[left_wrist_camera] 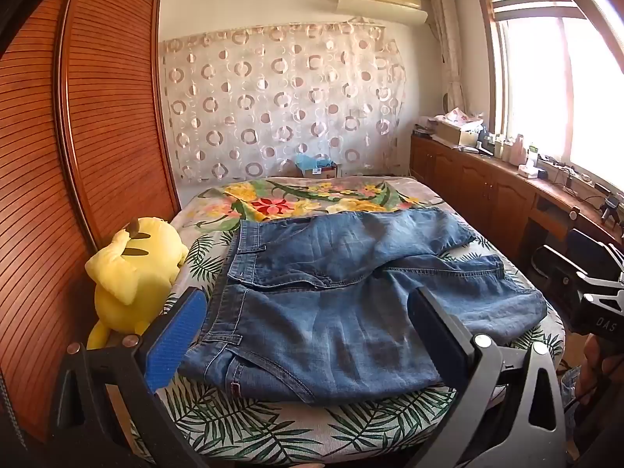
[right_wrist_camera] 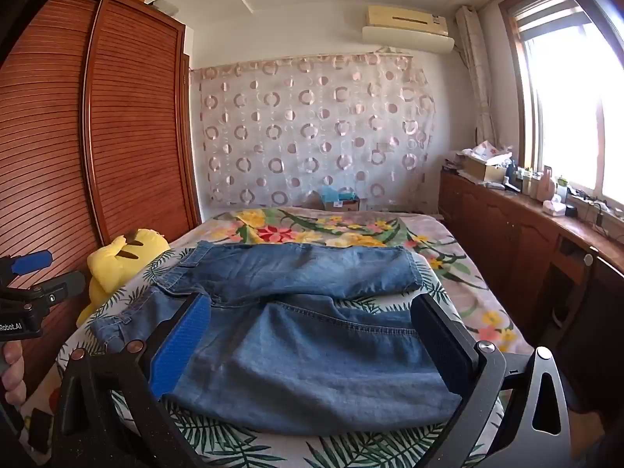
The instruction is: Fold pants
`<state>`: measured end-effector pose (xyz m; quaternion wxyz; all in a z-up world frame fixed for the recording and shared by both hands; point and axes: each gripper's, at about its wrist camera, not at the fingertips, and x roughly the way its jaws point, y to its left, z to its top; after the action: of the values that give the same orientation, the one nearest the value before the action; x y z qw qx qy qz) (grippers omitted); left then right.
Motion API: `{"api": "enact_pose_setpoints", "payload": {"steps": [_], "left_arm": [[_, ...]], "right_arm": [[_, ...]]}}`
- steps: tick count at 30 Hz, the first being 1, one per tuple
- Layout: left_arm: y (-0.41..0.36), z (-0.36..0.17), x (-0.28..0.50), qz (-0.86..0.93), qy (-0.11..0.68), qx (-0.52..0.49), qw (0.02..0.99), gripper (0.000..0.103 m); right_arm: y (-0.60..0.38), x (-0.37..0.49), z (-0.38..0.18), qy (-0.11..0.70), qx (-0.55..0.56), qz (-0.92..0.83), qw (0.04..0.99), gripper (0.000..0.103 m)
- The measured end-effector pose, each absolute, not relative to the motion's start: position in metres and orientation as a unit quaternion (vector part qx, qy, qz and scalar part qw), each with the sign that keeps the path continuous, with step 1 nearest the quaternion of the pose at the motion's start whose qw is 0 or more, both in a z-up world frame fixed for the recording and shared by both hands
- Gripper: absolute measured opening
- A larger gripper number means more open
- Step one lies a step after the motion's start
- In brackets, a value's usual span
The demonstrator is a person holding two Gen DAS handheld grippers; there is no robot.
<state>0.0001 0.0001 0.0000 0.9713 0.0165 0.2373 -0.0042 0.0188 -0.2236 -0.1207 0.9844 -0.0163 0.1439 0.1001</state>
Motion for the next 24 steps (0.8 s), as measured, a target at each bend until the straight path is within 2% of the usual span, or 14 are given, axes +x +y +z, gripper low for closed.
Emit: {"api": "enact_pose_setpoints", "payload": {"steps": [24], "left_arm": [[0.0001, 0.0000, 0.0000, -0.005, 0.236, 0.016, 0.972, 0.103]], "right_arm": [[-0.2235, 0.0158, -0.1203, 0.140, -0.019, 0.101, 0.985, 0.103]]}}
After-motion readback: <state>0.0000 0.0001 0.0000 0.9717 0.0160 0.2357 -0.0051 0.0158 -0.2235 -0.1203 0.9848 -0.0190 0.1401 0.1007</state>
